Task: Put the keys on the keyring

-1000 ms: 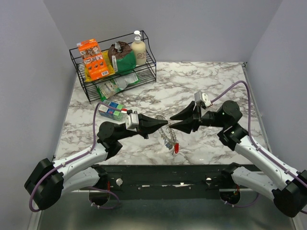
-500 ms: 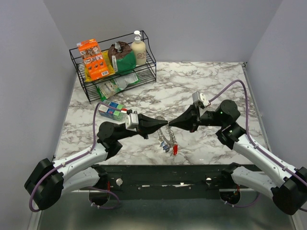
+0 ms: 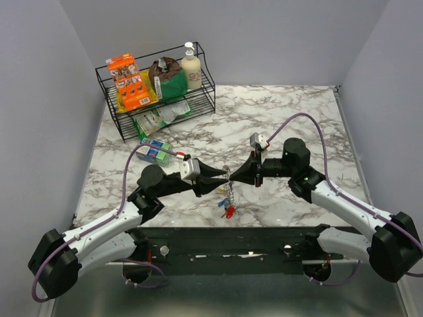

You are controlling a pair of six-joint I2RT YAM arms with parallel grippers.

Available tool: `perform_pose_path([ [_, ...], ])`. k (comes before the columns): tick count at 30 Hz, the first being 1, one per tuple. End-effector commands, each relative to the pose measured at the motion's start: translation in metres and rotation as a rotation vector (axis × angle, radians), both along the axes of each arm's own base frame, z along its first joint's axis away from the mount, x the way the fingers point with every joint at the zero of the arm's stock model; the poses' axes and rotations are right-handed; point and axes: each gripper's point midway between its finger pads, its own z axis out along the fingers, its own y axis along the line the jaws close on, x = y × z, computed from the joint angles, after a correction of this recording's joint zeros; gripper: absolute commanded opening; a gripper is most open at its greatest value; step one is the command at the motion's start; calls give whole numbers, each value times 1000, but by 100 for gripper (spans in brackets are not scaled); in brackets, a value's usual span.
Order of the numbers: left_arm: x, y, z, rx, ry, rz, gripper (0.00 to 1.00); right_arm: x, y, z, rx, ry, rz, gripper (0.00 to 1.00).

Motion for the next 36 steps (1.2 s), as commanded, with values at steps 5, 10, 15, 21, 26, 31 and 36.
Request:
perform_pose_path([
  [5,11,17,-59,474,156,66,51,12,-2,-22,-99,9,-48,0],
  [10,10,19,-74,573,139,27,56,10,-3,-35,-118,43,-35,0],
  [15,1,10,-83,661,162,-108,56,10,-2,-39,-132,23,-19,0],
  [21,5,-2,-83,664,117,-172,54,6,-1,-39,-130,22,1,0],
  [26,7,-9,-82,670,101,-212,50,3,0,-39,-125,19,19,1],
  [31,12,-14,-82,680,93,-218,47,3,0,-40,-128,23,23,0],
  [36,15,-14,-88,713,98,-225,40,2,0,-38,-122,14,22,0],
])
